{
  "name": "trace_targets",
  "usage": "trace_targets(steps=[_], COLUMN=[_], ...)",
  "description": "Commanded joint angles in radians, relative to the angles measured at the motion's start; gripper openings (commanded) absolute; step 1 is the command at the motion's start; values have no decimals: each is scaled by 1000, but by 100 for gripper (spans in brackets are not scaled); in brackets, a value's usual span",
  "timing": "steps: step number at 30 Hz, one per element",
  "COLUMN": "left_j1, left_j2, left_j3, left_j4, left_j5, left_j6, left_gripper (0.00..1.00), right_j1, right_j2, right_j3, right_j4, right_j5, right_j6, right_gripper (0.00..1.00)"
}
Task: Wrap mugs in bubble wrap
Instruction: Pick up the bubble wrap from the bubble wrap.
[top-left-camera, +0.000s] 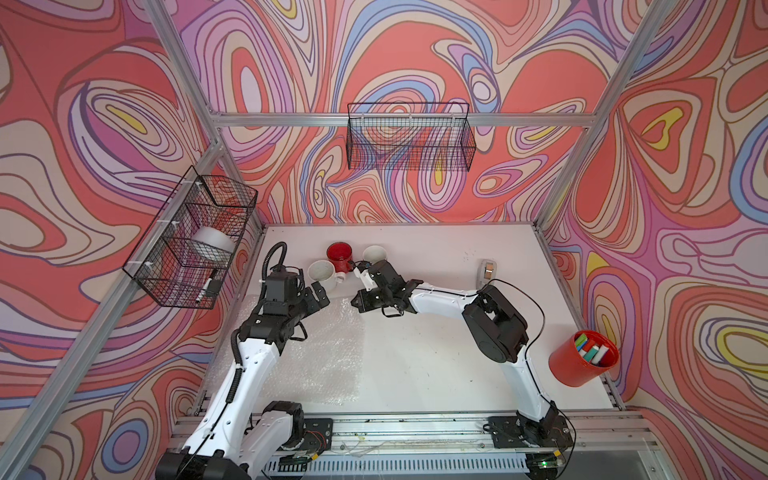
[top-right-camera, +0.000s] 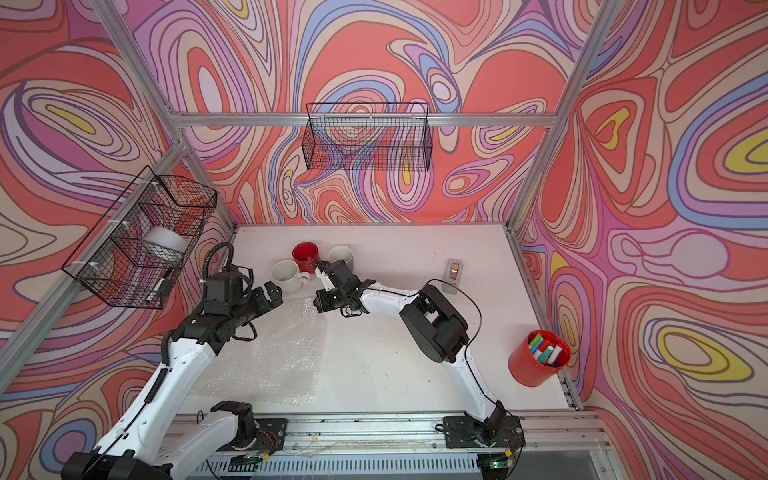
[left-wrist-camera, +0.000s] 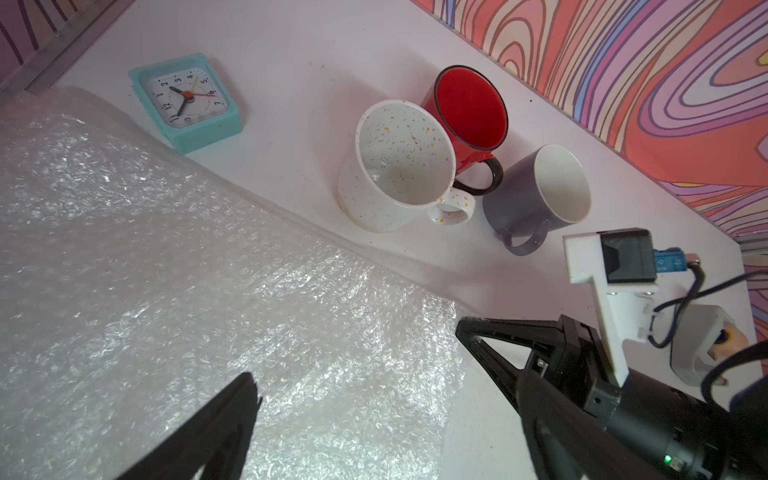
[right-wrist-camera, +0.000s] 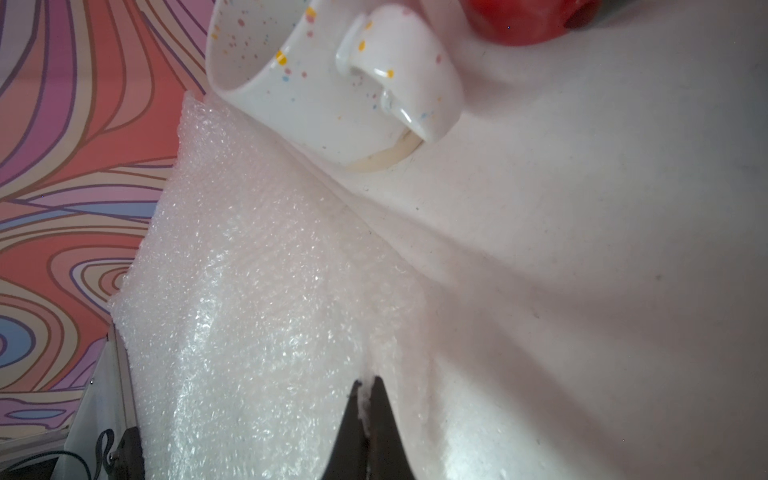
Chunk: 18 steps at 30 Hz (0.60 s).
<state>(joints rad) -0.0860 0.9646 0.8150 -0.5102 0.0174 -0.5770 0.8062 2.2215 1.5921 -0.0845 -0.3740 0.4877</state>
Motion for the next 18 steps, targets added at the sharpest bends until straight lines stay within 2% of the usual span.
trace_targets(steps=[1,5,8,10,13,15,18], left_j1=[-1,-1,-1,-1,-1,-1,-2], left_j2=[-31,-61,-74,-75,-78,-90,-86], left_j3=[14,22,18,34,78,76,61], left_j4=[-73,-102,-111,-140,-188,-166,-110], left_j5=[-25,-46,-62,-93,-116,-78,40], left_j6=[-3,10,-7,-38,-84,-70,-9], left_gripper=[100,100,100,100,100,100,100], right_j1=[7,43,60,58,51,22,-80], right_j2=[-49,-109,-197,-273,-403,-497,-614], right_j3=[42,96,56,-17,-102,-161,-228], right_j4=[-32,-110,-135,-162,-305,-396,-578], right_j5=[-47,-96,-103,-66,53,96,124], right_j6=[-11,-44,-36,-20,-51,-64,-91], right_gripper=[0,0,0,0,0,0,0])
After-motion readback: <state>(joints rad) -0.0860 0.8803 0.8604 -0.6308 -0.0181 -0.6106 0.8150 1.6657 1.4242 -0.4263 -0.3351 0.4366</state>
